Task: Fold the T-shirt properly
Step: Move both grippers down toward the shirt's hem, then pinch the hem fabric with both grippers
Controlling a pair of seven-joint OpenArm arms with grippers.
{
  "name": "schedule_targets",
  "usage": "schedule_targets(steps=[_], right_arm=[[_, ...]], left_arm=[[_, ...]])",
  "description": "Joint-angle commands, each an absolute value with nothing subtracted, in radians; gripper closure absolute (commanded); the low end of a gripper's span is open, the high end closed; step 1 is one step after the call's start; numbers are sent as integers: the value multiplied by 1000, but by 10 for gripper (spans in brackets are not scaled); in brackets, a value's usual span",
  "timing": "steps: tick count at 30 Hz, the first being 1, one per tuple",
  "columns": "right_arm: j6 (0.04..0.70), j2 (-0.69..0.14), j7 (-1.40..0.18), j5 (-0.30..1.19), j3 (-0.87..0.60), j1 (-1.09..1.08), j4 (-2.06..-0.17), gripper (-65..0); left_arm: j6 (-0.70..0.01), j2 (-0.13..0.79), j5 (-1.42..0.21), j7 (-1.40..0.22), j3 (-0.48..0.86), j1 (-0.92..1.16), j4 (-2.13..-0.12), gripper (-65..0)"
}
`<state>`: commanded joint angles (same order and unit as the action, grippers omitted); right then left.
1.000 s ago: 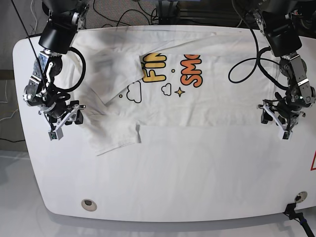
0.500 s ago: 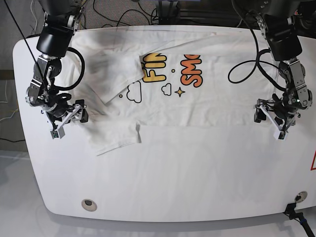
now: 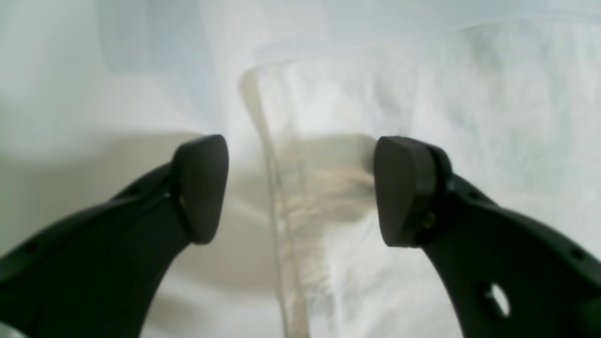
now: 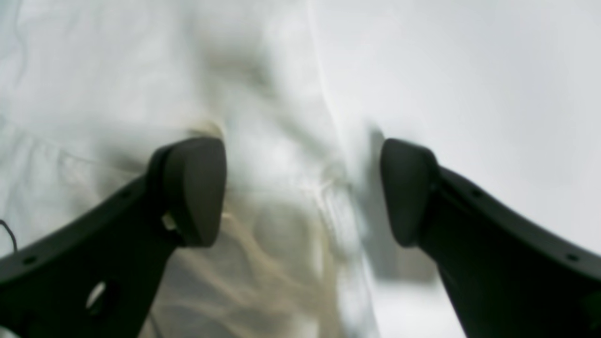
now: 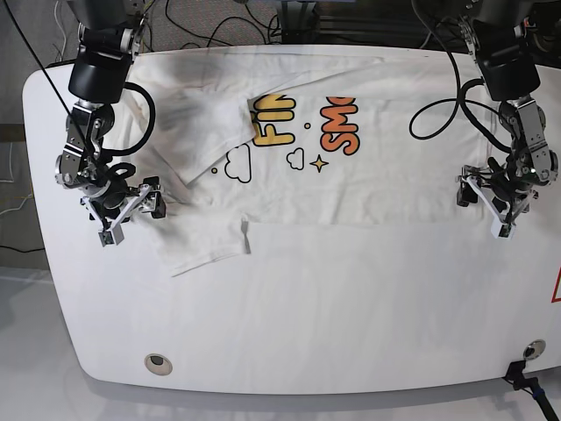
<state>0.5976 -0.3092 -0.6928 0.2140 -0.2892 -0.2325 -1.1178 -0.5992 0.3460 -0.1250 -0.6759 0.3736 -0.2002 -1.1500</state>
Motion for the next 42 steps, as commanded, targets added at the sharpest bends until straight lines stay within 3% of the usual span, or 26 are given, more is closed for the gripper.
schedule_targets(steps=[3, 7, 14, 19, 24, 31, 36, 42], right_arm=[[641, -309, -693, 214, -274, -220, -1142, -494], [644, -291, -694, 214, -275, -186, -1179, -479], [644, -291, -691, 214, -277, -183, -1175, -192], [644, -291, -690, 213, -277, -185, -1175, -118], [642, -291, -690, 209, -277, -186, -1175, 0], [642, -291, -690, 208, -274, -186, -1175, 0], [642, -291, -690, 211, -274, -186, -1175, 0], [644, -291, -690, 211, -274, -185, -1175, 0]], left_arm=[[-599, 344, -125, -676, 374, -197, -1150, -456], [-599, 343, -125, -676, 374, -197, -1148, -456], [-599, 341, -125, -676, 371, -196, -1150, -454], [-599, 341, -125, -676, 372, -196, -1147, -454], [-598, 341, -125, -665, 372, -200, -1148, -454], [-593, 343, -120, -613, 372, -203, -1129, -454], [-512, 341, -125, -582, 372, -226, -1066, -456], [-512, 341, -125, -530, 372, -231, -961, -456]])
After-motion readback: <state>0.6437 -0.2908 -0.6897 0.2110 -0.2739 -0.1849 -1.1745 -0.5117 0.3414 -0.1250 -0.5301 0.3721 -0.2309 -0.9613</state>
